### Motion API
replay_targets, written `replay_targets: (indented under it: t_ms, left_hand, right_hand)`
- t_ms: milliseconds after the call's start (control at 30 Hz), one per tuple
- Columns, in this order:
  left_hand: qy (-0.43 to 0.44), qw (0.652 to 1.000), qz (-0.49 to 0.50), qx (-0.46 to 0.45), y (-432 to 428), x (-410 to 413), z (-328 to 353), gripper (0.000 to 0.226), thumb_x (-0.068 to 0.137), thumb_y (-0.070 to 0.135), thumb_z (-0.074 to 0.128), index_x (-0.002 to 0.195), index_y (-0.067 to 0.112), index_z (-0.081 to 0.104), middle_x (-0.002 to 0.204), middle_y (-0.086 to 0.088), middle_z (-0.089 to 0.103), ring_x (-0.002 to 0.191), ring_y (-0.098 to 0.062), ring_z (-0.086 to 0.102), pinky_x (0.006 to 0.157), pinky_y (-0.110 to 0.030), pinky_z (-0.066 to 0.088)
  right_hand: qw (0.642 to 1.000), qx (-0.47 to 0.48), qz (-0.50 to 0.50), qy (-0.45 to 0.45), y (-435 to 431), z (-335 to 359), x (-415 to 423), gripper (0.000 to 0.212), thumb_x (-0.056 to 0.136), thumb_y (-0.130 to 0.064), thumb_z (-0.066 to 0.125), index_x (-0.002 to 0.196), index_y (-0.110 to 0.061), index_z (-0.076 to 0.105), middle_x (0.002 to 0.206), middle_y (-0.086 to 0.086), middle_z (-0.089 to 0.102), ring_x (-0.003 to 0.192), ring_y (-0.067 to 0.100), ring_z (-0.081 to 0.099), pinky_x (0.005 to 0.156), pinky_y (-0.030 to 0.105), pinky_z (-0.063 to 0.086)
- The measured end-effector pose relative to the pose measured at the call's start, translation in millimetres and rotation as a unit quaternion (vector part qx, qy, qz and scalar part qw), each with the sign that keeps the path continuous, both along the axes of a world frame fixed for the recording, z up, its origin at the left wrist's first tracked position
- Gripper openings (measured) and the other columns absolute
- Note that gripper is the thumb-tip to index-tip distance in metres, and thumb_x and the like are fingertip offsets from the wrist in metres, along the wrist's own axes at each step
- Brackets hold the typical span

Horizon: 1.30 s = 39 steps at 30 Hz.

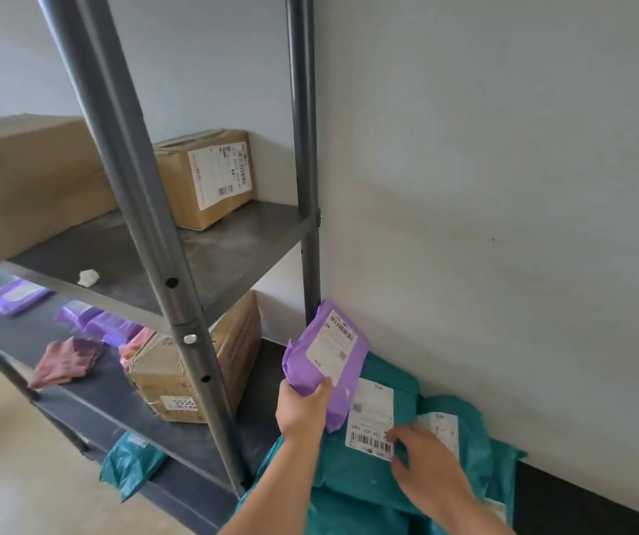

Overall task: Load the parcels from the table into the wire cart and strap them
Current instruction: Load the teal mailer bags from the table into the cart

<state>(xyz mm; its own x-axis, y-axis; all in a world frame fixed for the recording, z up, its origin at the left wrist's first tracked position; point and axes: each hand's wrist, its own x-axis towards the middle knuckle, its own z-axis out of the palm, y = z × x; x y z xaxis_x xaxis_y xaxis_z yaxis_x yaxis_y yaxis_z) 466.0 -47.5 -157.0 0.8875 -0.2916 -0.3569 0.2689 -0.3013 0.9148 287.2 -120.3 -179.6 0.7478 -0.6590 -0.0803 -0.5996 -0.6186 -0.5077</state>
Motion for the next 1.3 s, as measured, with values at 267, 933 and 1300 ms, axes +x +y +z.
replay_targets:
  t_ms: [267,933,1300]
  left_hand:
    - [-0.008,0.999,0.036,-0.006,1,-8,6,0.022,0.086,0.018,0.069,0.104,0.012,0.058,0.094,-0.002,0.062,0.082,-0.017,0.061,0.059,-0.027,0.049]
    - [0.061,0.985,-0.098,-0.128,-13,-171,14,0.029,0.097,0.005,0.048,0.12,0.021,0.054,0.105,-0.004,0.067,0.1,-0.027,0.064,0.08,-0.042,0.056]
    - [0.082,0.975,-0.186,-0.093,-39,-297,-13,0.032,0.097,0.006,0.051,0.127,0.015,0.056,0.112,-0.006,0.068,0.105,-0.028,0.064,0.096,-0.052,0.051]
  right_hand:
    - [1.0,0.014,-0.007,-0.009,1,-3,-2,0.033,0.096,-0.027,0.052,0.128,-0.032,0.056,0.124,-0.015,0.052,0.109,0.002,0.05,0.099,0.017,0.041]
    - [0.94,0.028,-0.248,-0.234,-37,50,-149,0.051,0.097,-0.04,0.056,0.141,-0.018,0.044,0.124,-0.004,0.062,0.101,0.005,0.057,0.074,0.017,0.041]
    - [0.916,0.025,-0.375,-0.141,-29,22,-288,0.05,0.093,-0.053,0.054,0.132,-0.02,0.053,0.109,-0.002,0.064,0.103,0.015,0.053,0.071,0.03,0.052]
